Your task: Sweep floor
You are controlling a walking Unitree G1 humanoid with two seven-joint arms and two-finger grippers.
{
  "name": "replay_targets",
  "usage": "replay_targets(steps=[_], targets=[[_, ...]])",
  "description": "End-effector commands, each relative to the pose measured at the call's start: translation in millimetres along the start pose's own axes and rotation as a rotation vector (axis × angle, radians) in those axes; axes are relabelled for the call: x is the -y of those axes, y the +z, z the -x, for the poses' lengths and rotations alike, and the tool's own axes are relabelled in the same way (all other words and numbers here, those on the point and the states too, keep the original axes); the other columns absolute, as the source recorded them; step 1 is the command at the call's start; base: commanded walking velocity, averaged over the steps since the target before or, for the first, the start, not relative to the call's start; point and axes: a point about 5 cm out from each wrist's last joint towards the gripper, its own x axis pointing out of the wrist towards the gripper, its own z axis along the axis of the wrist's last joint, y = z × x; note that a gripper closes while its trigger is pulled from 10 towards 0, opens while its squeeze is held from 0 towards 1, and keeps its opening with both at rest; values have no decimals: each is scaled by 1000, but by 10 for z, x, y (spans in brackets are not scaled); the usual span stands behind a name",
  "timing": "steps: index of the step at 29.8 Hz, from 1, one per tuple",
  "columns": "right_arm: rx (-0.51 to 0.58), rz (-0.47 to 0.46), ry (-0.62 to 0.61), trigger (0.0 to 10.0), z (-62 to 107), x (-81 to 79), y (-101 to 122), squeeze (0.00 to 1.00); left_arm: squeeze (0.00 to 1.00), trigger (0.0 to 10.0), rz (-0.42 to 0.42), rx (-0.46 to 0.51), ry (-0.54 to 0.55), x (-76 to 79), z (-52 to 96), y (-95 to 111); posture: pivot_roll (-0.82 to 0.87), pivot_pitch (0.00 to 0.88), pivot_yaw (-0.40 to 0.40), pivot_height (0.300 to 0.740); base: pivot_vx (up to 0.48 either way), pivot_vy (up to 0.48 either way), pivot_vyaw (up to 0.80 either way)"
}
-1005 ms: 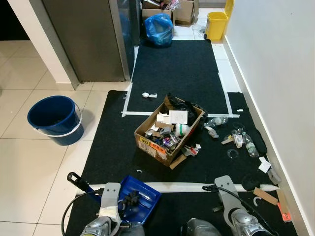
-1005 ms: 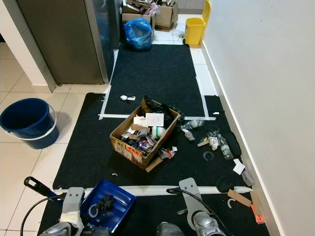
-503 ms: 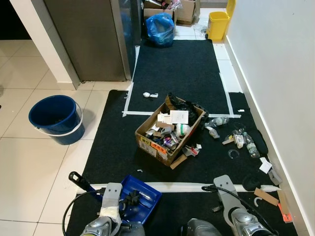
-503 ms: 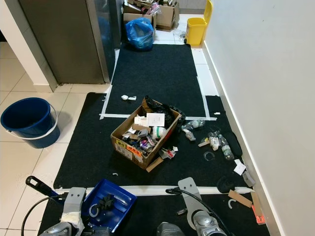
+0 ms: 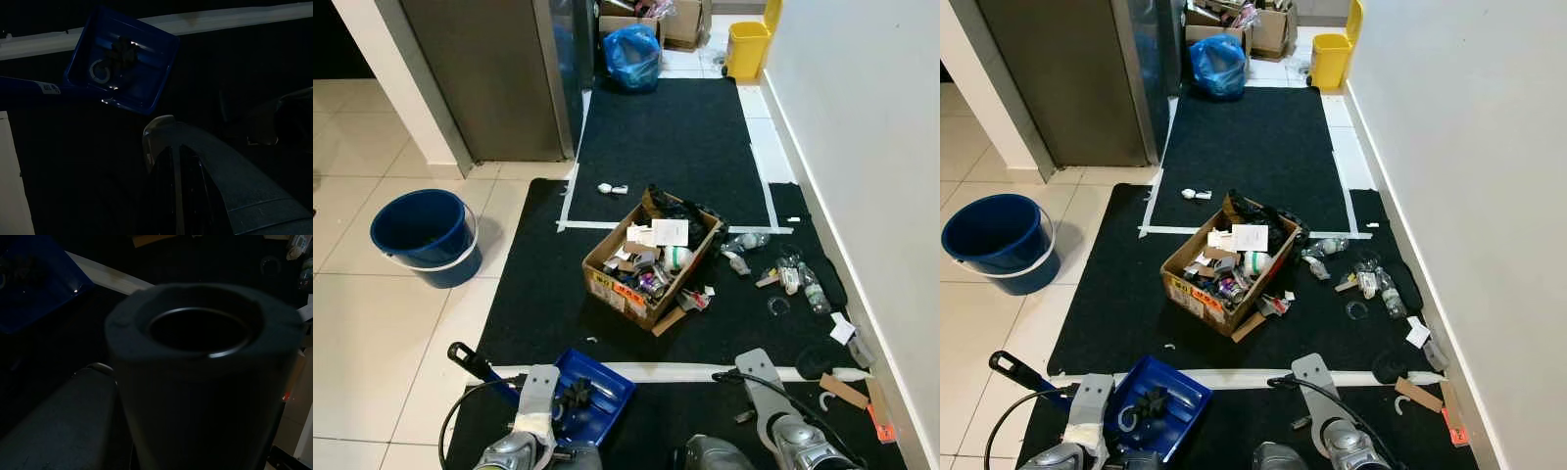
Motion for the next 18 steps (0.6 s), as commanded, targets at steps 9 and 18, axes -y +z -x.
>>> replay_targets(steps=[9, 18], targets=[[-49, 7, 5, 10000, 11, -35, -96, 0, 0, 10000, 16, 0, -9, 25, -10, 14, 161, 0, -15, 740, 0, 0, 0], [-52, -5, 7, 10000, 11, -55, -105, 0, 0, 10000, 38, 23, -8, 18, -15, 76, 172, 0, -22, 740, 0, 0, 0]])
